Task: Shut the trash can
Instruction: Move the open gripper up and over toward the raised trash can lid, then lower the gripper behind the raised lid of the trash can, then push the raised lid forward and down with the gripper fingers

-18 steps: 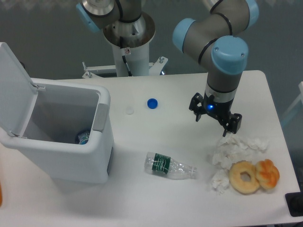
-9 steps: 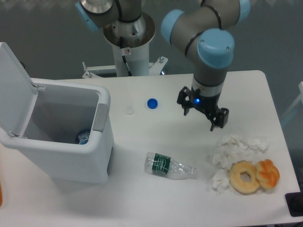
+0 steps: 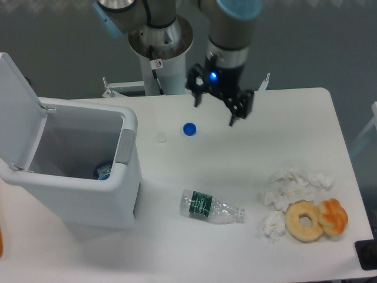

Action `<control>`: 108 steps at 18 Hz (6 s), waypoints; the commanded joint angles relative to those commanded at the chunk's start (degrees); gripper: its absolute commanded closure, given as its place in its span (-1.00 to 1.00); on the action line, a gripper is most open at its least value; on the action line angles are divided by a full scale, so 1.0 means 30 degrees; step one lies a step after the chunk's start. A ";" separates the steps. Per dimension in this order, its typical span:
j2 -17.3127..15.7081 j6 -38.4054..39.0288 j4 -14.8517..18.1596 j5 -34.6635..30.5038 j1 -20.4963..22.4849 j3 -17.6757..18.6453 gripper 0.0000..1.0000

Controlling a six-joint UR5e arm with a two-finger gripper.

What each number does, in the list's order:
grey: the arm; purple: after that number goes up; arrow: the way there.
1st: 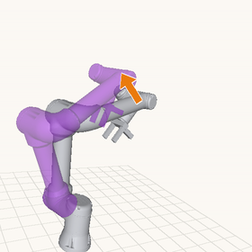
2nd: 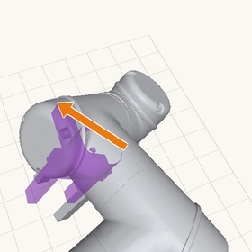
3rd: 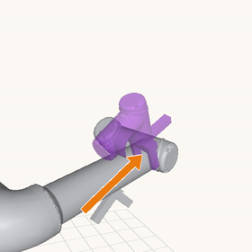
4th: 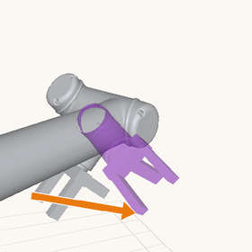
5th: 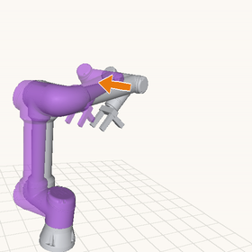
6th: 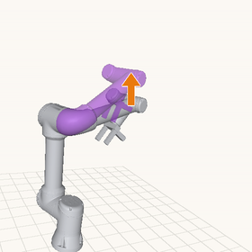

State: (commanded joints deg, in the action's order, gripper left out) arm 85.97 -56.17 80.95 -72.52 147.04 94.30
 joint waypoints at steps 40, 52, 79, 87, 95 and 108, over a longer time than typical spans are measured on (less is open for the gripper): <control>-0.0532 1.5237 -0.7354 0.7533 -0.8087 -0.0555 -1.00; -0.0003 1.5735 -0.7353 0.6185 -0.8000 -0.0643 -1.00; -0.0560 1.5764 -0.7177 0.4926 -0.5832 -0.0439 -1.00; -0.0531 1.5618 -0.7207 0.3402 -0.5247 0.0001 -1.00; -0.0210 1.5530 -0.7207 0.3343 -0.4396 0.0030 -1.00; 0.1401 1.5178 -0.7265 0.2992 -0.4279 0.0059 -1.00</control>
State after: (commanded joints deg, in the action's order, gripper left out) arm 90.17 -10.63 59.15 -63.54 134.21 94.48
